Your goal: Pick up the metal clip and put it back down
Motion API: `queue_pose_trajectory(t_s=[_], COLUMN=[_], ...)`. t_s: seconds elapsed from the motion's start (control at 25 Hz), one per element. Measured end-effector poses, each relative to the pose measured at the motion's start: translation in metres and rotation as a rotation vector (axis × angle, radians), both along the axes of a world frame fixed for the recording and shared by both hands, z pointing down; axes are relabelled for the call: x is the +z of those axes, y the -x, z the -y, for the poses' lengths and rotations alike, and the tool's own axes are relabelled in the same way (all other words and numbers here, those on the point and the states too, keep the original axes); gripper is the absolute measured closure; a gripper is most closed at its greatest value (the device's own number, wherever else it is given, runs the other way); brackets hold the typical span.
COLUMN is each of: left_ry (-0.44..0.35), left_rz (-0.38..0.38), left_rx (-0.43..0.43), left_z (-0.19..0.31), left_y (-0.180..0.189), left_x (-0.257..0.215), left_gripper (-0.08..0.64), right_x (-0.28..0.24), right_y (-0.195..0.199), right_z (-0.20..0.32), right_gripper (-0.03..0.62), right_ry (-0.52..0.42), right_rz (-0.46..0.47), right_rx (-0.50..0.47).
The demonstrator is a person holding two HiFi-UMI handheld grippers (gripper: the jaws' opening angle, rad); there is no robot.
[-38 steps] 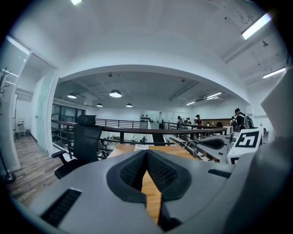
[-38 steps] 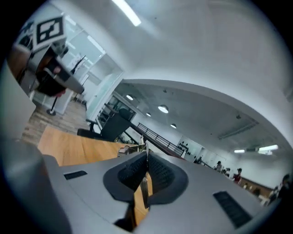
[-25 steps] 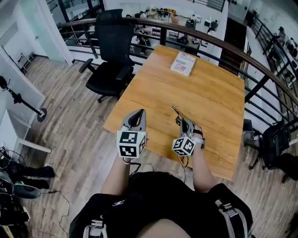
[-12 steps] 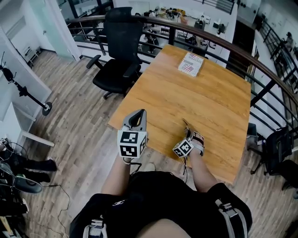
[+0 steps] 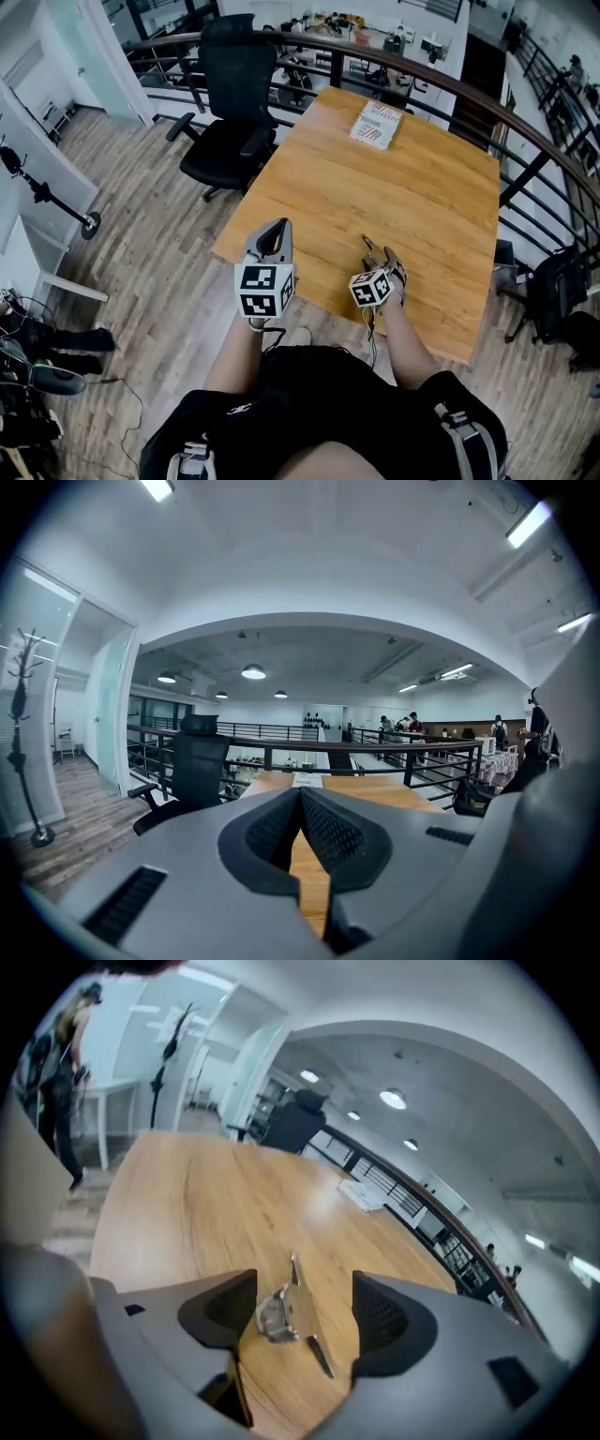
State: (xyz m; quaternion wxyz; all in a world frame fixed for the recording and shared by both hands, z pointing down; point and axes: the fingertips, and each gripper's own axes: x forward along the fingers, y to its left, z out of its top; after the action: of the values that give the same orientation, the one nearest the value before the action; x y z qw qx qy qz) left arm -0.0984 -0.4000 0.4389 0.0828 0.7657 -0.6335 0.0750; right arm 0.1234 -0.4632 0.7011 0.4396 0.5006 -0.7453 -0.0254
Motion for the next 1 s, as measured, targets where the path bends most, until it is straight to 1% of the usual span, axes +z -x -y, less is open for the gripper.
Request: queue_pose_trajectory(t_s=[0.12,0.2,0.32,0.4,0.48,0.52,0.6,0.68,0.88,1.0], left_ry=[0.007,0.007,0.004,-0.003,-0.018,-0.027,-0.04,-0.05,-0.059,-0.059], left_rz=[-0.003,-0.006,-0.009,-0.013,-0.019,-0.021,-0.025,-0.028,-0.03,-0.026], left_rx=[0.035,0.066,0.112,0.142,0.175,0.192,0.223,0.251,0.319,0.346], left_z=[0.004,0.009,0.016,0.021,0.024,0.026,0.028,0.029,0.03,0.029], left_y=[-0.014,-0.027,-0.047,-0.062,-0.079,-0.087,-0.103,-0.116,-0.147,-0.158], left_x=[0.004,0.005,0.003,0.001,-0.002,-0.003,-0.006,-0.009,-0.012,-0.014], left_gripper=[0.545,0.545,0.545,0.545,0.545,0.545,0.545,0.545,0.545,0.545], right_x=[-0.065,-0.116,-0.189,-0.225,-0.251,-0.26,-0.276,-0.284,-0.289,-0.29], right_y=[0.004,-0.001,-0.02,-0.037,-0.058,-0.069,-0.086,-0.1,-0.129,-0.139], right_z=[0.007,0.009,0.005,-0.004,-0.014,-0.019,-0.03,-0.04,-0.059,-0.066], right_gripper=[0.263,0.3,0.416,0.471,0.531,0.575,0.577,0.577,0.58,0.58], right_ry=[-0.107,-0.198,-0.35,-0.428,-0.493,-0.525,-0.584,-0.619,-0.637,-0.645], right_rz=[0.271,0.438,0.629,0.711,0.743,0.74,0.718,0.694,0.679,0.663], right_rx=[0.053,0.075,0.094,0.108,0.14,0.156,0.174,0.189,0.237,0.263])
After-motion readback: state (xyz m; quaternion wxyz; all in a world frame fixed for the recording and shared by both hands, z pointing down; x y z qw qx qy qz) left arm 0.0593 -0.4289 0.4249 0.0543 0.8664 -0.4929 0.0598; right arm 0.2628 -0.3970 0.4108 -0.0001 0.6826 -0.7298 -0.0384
